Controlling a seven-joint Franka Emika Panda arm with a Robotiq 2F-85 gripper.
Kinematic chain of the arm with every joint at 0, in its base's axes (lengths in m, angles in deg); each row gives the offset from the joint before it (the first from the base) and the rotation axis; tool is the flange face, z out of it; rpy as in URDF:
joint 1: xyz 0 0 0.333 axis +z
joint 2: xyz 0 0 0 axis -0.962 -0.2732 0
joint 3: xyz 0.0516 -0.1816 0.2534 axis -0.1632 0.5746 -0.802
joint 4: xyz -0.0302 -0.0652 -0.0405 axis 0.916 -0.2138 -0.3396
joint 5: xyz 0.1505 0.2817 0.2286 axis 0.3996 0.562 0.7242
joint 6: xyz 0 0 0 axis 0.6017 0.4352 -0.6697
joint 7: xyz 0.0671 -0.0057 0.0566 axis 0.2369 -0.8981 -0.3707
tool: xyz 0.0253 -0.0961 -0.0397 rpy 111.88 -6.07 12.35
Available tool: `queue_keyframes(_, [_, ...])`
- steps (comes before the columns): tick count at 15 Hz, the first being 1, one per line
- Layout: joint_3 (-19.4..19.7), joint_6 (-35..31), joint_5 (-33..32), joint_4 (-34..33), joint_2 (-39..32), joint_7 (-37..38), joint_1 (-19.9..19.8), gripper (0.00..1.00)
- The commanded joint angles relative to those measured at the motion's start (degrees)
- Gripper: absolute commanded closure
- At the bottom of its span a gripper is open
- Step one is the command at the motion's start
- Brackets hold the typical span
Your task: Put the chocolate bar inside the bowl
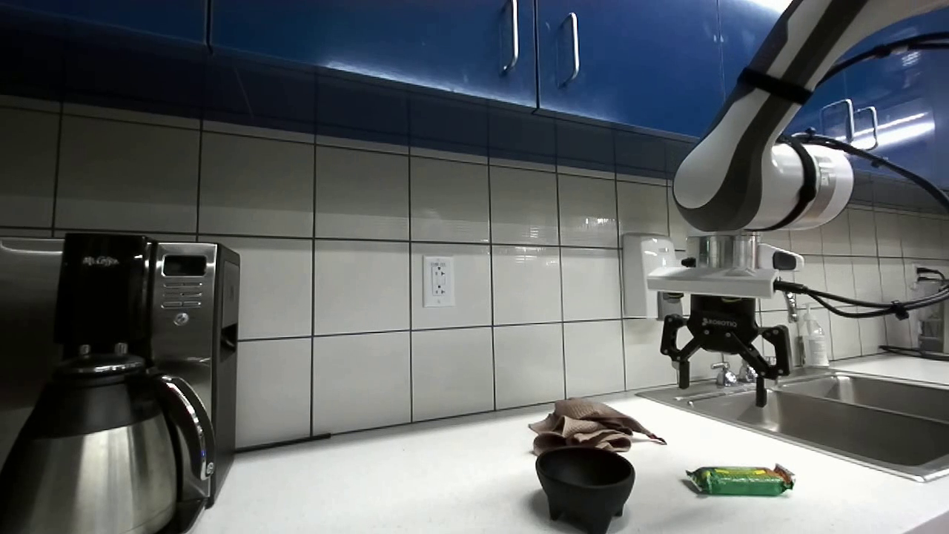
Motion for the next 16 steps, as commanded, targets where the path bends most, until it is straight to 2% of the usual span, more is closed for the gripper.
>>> queue_keyframes(1, [1.37, -2.63, 0.42, -2.19, -4.29, 2.98, 0.54, 0.00])
queue_keyframes(10, [4.37, -3.05, -0.35, -4.33, -10.26, 11.39, 0.82, 0.00])
queue_keyframes(16, [6.41, -4.16, -0.92, -5.57, -13.46, 14.38, 1.37, 0.00])
